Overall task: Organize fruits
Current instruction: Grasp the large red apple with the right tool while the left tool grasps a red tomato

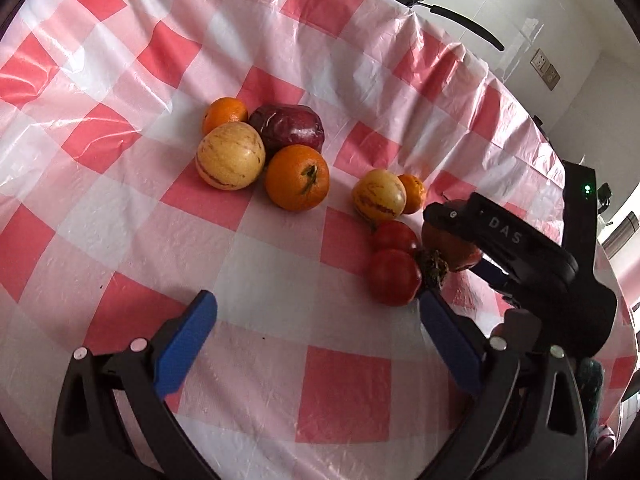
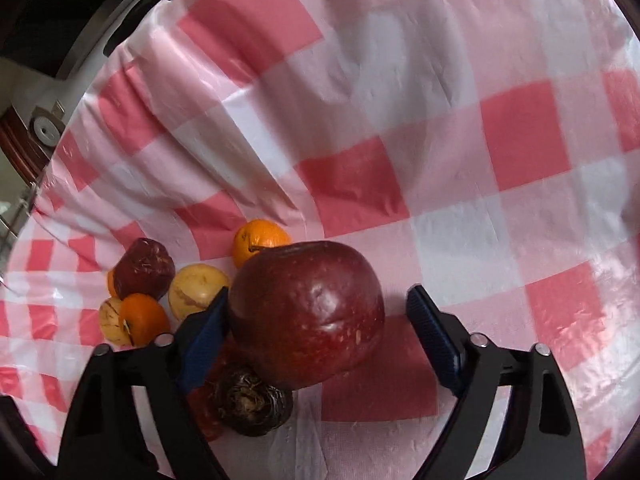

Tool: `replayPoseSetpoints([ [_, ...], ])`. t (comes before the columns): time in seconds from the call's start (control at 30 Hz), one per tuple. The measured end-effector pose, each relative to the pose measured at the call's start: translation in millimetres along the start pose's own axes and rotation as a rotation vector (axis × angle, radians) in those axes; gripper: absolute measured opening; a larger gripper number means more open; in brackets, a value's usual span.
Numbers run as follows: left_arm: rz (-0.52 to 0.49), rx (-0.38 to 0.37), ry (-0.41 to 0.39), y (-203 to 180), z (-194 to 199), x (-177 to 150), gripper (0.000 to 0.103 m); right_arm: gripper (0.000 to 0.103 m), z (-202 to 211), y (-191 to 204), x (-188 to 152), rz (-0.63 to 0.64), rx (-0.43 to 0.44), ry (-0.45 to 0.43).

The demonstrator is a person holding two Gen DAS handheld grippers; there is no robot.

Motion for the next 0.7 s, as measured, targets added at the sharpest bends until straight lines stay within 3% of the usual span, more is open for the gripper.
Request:
replayPoseSetpoints([
  [0.1,-0.007,0.009,0.002,-1,-1,0,0.101,0.08,-6,0,4,0.006,0.02,0.007],
  [0.23,-0.012,0.012,0.003,-2,-1,0,0.101,0.067,-8,7,3,0.051,0.047,0.005],
  [0.4,-0.015,0.01,0.004,-2,-1,0,0.101,0.066,0,6,-5,0.071,0.034,-0.014],
  [0.7,-0.044,0.003,0.029,-5,-1,-3,0.101,0.066,60,-73,-29,-0.13,0.047,-0.117],
])
Point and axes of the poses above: each gripper's, at about its wrist camera, not at the fingertips, and z roughly against the way its jaws point, y to its left, x to its top, the point moved 8 cm from there along -z, roughly the way its jaws point, and after that the axes turned 12 degrees about -x, right-handed, at the moved point
